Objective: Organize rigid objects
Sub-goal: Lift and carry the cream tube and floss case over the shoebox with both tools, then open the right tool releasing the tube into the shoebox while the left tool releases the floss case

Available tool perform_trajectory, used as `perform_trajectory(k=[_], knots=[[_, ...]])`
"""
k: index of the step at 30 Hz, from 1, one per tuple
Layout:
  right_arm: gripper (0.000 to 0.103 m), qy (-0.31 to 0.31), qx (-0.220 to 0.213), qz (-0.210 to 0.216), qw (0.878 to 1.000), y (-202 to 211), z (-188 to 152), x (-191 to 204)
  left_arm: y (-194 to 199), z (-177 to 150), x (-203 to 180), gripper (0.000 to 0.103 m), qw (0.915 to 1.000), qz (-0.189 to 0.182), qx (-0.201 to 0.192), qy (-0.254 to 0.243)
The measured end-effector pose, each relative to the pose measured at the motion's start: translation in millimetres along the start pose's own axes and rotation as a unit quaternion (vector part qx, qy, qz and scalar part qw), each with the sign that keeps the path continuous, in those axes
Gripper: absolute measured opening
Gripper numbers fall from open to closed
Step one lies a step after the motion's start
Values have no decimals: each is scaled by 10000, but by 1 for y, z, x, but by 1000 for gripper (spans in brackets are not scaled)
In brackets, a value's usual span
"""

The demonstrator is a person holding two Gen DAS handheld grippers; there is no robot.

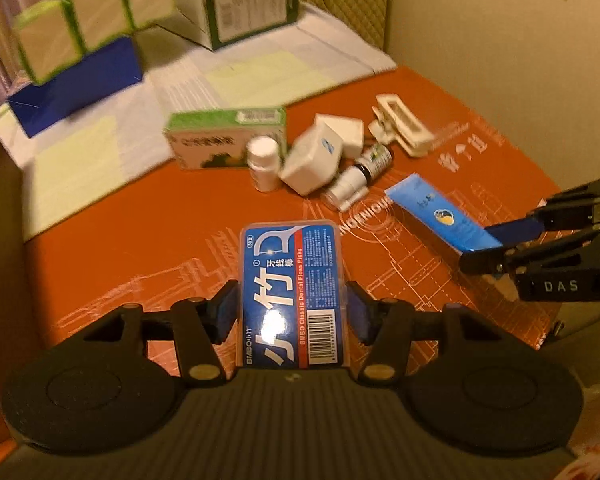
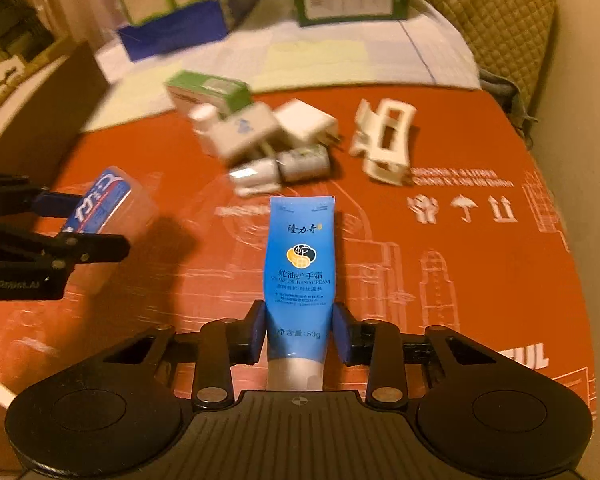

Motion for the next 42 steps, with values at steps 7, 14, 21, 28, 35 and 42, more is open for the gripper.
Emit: perform_trajectory(k=[7,14,21,28,35,42], knots=[[32,241,-437,480,9976,20,26,63,53,-4,62,53,9980,222,-342,491],[32,601,-736,1347,9863,12,63,160,102,-12,145,53,9902,722,-655,1004],[32,846,-785,2222,9681,-22,102,259,132,-31,235,53,9765,1352,-831,1460],[32,1023,-706,2357,9639,-66,134,321,119,-40,304,53,9698,1592,-651,1730],[32,1071,-506,1983,9730,-116,158,341,82,-41,342,53,9708,1504,-359,1833],[32,1201,-341,1536,9802,-154,170,345,48,-39,357,53,9739,1353,-166,1816]])
Point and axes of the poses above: each gripper's, at about its wrist camera, not at the fingertips, and y roughly against the way its jaws point, x to its left, z to its top, the point moved 4 cm from there along -y, roughly the way its jaws point, and after that the axes turned 10 degrees about z, right-handed, at the moved point
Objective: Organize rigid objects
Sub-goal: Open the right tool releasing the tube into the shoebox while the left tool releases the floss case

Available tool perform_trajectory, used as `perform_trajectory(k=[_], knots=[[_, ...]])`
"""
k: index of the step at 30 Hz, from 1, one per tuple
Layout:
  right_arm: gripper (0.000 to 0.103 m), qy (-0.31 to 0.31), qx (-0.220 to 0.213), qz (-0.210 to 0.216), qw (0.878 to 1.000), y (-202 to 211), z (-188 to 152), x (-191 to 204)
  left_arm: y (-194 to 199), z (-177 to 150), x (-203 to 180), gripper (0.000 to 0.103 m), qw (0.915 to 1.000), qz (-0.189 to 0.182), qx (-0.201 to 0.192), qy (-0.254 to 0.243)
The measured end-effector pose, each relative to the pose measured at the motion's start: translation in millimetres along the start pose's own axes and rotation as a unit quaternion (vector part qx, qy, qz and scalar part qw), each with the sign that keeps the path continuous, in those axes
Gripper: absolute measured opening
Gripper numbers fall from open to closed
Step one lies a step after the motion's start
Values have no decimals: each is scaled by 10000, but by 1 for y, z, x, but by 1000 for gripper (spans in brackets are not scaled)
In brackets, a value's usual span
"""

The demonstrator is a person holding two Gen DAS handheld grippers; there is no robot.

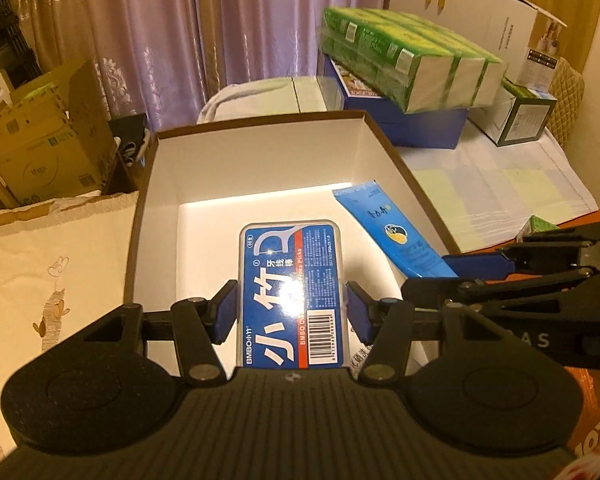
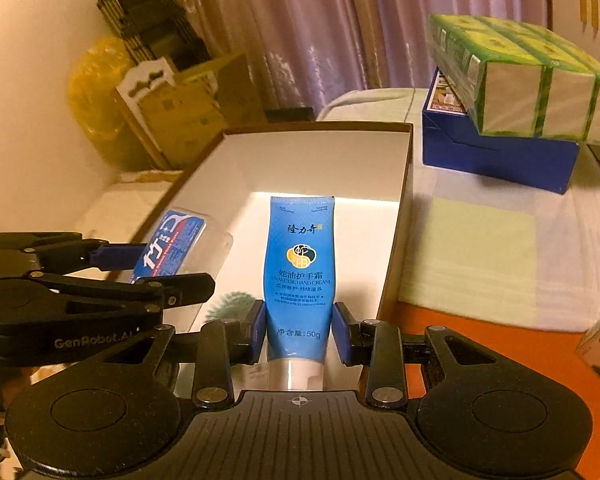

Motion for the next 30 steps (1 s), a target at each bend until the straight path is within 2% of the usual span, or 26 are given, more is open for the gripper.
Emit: perform_trajectory(k=[6,12,16,24,27,30], knots=[[33,73,81,-240,9997,-20,10,-6,-26,11,6,53,9999,-22,127,19],[36,219,-15,-525,9984,-34,24,-14,-45,25,11,53,9999,-36,149,13],[41,251,-17,-489,9985,-37,28,-17,-54,29,8,53,9998,-62,182,-16],[43,268,14,-419,9988,-39,32,-21,-68,37,5,54,9998,-37,188,-17],[45,299,47,-376,9988,-39,32,-20,-71,38,5,62,9998,74,191,-67],[48,335,80,-321,9989,-39,32,-19,-72,37,7,63,9997,112,186,-76]])
Point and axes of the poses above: each gripper's, at about its wrist camera, not at the fingertips, and y roughly against the way its jaws point, x to its left, z to its top, the point moved 4 cm from there along -y, roughly the way its jaws point, and after that the axes turned 10 degrees about z, right-handed, at the moved point
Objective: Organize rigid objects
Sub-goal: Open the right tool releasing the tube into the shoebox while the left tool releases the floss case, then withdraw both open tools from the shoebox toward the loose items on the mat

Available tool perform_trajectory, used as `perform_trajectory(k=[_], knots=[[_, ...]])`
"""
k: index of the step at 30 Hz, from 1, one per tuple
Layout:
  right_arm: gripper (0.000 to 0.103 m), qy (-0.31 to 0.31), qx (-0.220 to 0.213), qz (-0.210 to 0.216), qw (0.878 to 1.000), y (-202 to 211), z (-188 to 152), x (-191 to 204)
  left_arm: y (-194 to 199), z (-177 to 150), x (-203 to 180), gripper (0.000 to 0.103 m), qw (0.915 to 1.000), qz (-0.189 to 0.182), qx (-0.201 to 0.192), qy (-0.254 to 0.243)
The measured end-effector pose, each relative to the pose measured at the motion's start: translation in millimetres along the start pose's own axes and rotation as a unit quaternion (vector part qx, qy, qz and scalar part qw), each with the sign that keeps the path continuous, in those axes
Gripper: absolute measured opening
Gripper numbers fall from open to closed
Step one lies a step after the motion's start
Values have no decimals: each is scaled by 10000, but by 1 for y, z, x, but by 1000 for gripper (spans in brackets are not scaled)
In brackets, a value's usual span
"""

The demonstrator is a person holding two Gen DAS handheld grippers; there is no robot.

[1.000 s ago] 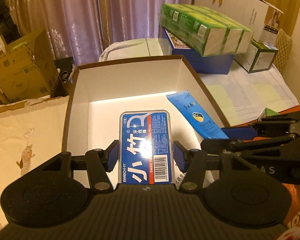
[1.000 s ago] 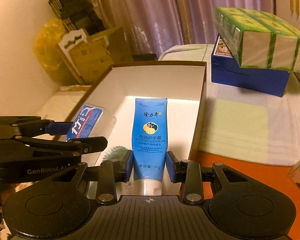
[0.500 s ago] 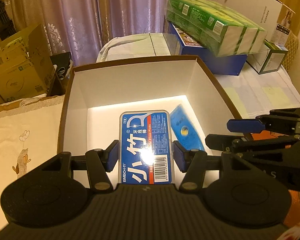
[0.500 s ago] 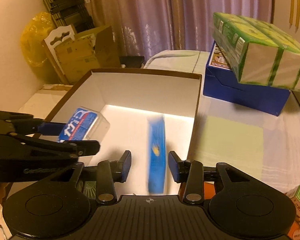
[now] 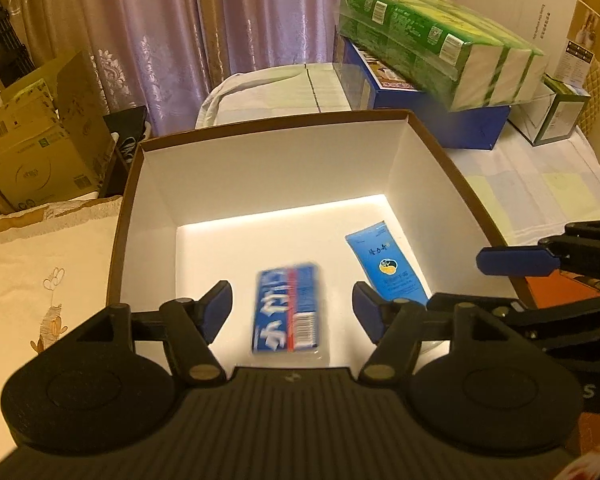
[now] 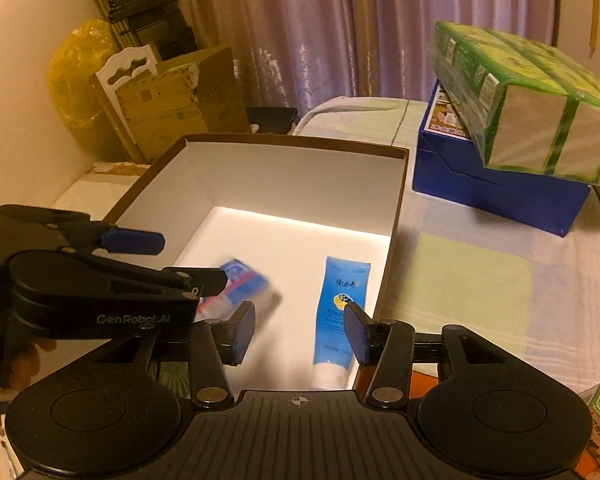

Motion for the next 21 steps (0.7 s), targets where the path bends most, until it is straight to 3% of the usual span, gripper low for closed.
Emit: perform_trajectory(k=[21], knots=[[61,124,-158,331,9992,27,-13,11,50,-12,8,65,9995,160,-188,178]])
Point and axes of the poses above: each gripper's, at about its wrist camera, not at the fingertips, and y roughly against the way its jaws point, x to its left, z to its top, the point moved 4 cm from there along -y, roughly the way its jaws point, and after that the axes turned 10 degrees about z, right-handed, at the moved point
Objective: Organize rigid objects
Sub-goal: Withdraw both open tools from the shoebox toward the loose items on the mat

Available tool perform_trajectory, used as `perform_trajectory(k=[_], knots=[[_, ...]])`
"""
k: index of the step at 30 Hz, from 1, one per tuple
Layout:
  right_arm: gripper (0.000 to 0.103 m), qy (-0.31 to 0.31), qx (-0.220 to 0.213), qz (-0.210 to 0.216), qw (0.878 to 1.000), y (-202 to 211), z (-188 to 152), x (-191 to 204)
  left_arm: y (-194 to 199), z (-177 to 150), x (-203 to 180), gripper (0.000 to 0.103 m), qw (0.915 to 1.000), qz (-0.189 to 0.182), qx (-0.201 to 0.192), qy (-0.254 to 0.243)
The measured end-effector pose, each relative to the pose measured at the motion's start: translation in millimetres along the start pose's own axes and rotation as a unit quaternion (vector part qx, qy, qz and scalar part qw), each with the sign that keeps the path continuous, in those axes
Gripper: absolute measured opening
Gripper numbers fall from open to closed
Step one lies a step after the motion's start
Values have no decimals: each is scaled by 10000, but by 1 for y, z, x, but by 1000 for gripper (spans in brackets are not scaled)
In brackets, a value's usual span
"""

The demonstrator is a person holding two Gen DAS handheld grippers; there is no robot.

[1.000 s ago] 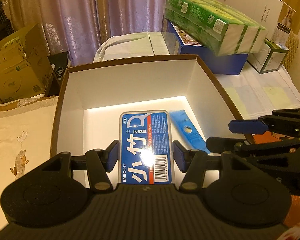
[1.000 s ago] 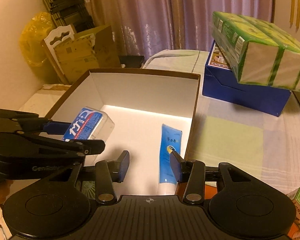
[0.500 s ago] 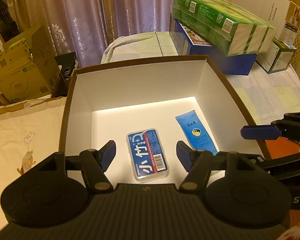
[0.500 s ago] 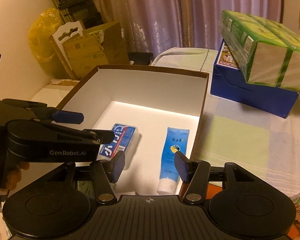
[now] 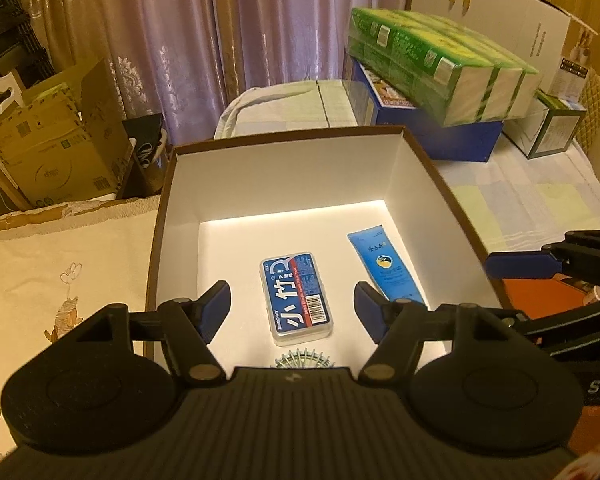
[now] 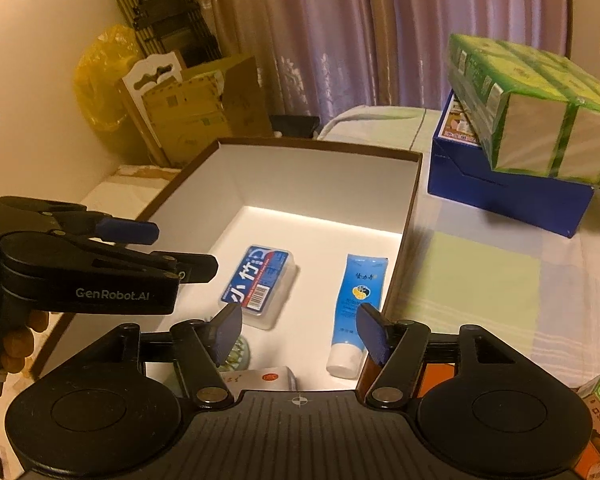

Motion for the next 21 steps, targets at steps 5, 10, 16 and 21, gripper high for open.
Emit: perform_trajectory(k=[5,10,16,21], knots=[[61,-70,-190,105,9997,22,-5,3,24,-7,-3,70,9999,6,-121,70],[62,-129,-338,152,9992,52,-19,1,52,-21,-12,71,9996,-62,-240,132],[62,-326,-481,206,9981,94,-44,-10,84,-42,-35,71,9992,-212,-297,181],[62,-414,-514,231,9976,126,-67,-20,106,-61,-58,71,9988,-296,-279,263]])
Point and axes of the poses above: each gripper's, at about its wrist camera, not at the fingertips, and y roughly against the way its jaws point, x to its left, z to its top, the point moved 4 cm from there along -y, roughly the way its jaws point, and after that the axes turned 10 degrees about z, right-handed, at the moved point
